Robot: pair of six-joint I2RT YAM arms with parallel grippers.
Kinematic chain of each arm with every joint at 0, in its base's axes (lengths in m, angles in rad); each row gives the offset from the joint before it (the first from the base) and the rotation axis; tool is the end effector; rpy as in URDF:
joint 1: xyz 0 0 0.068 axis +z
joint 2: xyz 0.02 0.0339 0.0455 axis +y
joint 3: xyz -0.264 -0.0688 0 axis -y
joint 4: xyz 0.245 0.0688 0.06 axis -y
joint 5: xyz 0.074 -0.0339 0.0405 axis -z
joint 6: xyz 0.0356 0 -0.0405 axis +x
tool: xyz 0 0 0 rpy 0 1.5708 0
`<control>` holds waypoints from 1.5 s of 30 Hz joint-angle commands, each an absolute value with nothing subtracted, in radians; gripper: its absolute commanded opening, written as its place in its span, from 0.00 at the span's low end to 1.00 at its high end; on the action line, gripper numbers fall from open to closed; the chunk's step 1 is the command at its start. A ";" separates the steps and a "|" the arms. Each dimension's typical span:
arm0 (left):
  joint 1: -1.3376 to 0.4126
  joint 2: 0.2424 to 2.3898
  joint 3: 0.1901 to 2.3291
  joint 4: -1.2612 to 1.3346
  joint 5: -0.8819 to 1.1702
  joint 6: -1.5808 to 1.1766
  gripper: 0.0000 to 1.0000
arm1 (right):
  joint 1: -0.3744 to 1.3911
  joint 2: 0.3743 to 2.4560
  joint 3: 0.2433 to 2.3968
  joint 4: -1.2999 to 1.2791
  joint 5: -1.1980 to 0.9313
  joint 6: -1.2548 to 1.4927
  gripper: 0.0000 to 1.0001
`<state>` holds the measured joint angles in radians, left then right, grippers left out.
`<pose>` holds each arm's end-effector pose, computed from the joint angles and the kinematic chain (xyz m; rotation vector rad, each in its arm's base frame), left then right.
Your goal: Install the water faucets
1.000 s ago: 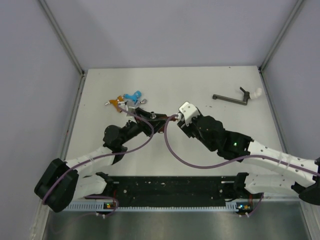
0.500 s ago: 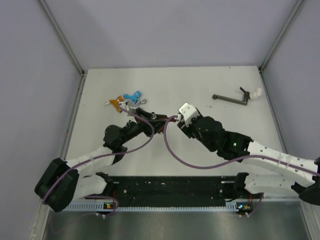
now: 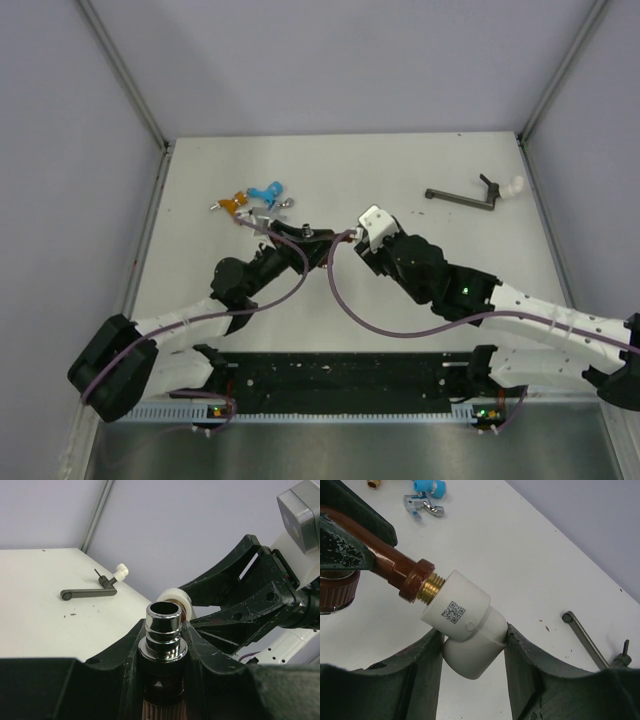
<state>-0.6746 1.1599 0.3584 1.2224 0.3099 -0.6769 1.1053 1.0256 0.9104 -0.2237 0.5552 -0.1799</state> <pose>0.1702 -0.1500 0.2653 0.2995 1.2487 -1.3572 0.1208 0.1986 0.3360 -0.7977 1.6788 0.1110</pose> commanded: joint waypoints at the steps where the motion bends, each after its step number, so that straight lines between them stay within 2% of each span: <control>1: -0.696 1.109 0.413 1.191 0.249 -0.678 0.00 | 1.123 0.991 0.896 -0.094 0.449 -0.206 0.00; 7: -0.696 1.120 0.405 1.233 0.284 -0.690 0.00 | 1.124 0.974 0.907 -0.104 0.445 -0.195 0.00; 13: -0.696 1.121 0.433 1.201 0.431 -0.545 0.00 | 1.124 0.994 0.969 -0.196 0.410 -0.155 0.00; 20: -0.696 1.092 0.459 1.114 0.560 -0.310 0.00 | 1.117 0.989 1.017 -0.281 0.313 -0.097 0.00; 24: -0.699 1.088 0.442 1.131 0.643 -0.160 0.00 | 1.083 0.988 1.051 -0.331 0.207 -0.060 0.00; 28: -0.699 1.065 0.451 1.031 0.718 0.064 0.00 | 1.039 0.996 1.091 -0.402 0.076 -0.037 0.00; 35: -0.742 0.982 0.463 0.770 0.670 0.349 0.00 | 0.966 1.054 1.206 -0.574 -0.130 0.026 0.00; 45: -0.851 0.936 0.437 0.683 0.532 0.575 0.00 | 0.871 1.140 1.282 -0.687 -0.311 0.109 0.00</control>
